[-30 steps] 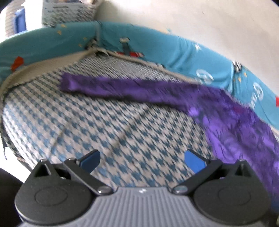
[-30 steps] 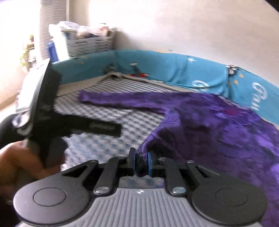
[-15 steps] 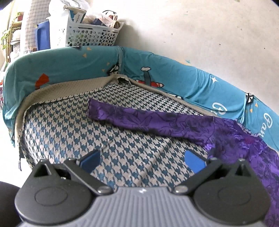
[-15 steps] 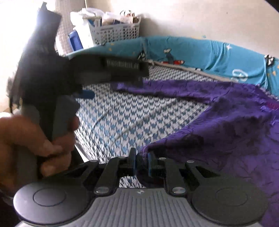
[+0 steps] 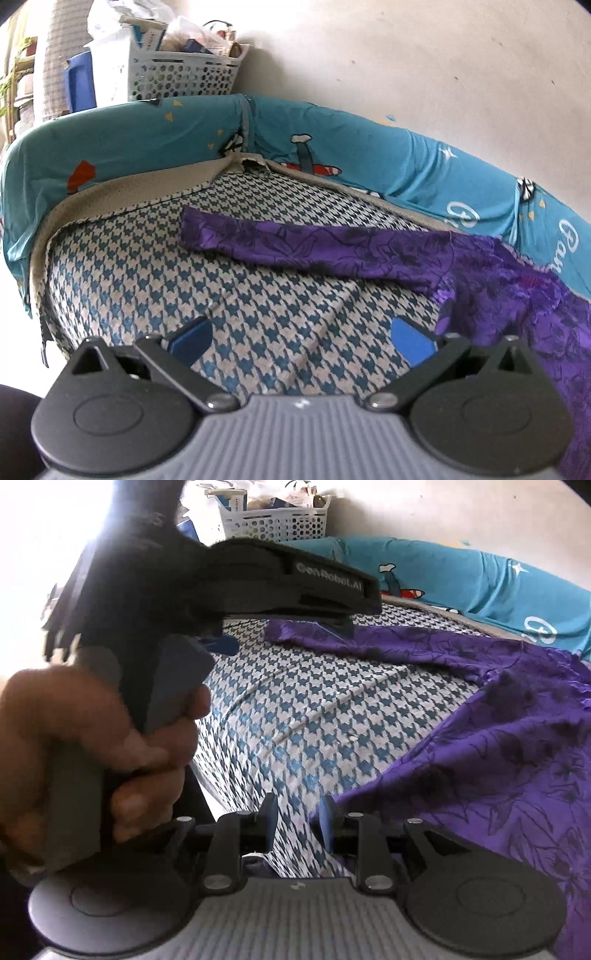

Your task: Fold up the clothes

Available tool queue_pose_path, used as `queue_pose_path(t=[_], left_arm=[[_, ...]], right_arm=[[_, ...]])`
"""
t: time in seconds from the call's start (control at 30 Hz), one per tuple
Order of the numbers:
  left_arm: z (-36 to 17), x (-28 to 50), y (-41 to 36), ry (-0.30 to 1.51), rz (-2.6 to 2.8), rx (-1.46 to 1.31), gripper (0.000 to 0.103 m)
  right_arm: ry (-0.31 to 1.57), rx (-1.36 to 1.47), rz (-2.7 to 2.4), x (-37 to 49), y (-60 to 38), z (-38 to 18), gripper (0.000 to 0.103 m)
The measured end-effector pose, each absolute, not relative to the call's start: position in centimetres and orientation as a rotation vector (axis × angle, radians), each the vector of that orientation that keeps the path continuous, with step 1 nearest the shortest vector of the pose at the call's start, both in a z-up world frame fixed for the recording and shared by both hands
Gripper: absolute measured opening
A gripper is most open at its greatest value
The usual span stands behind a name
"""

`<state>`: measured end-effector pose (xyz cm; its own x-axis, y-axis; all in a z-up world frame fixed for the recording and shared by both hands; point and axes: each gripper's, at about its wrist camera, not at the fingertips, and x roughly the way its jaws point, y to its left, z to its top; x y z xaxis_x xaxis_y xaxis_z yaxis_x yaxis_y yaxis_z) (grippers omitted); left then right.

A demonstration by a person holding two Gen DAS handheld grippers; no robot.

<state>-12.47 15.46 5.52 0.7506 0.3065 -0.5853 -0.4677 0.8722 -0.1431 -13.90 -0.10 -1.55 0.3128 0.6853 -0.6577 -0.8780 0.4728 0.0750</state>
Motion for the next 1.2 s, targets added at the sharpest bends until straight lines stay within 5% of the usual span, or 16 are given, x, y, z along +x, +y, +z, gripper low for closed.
queue_pose_path(t=[0.5,1.2], left_arm=[[3.4,-11.0,11.3,0.694,0.283,-0.201,0.103],[1.7,-10.0,9.8,0.765,0.226,-0.176,0.103]], right_arm=[[0.659,-0.354,0.746,-12.3,-9.8,-2.1,0.033],[0.605,-0.554,0.684,-13.0,-10.2,-4.9,0.034]])
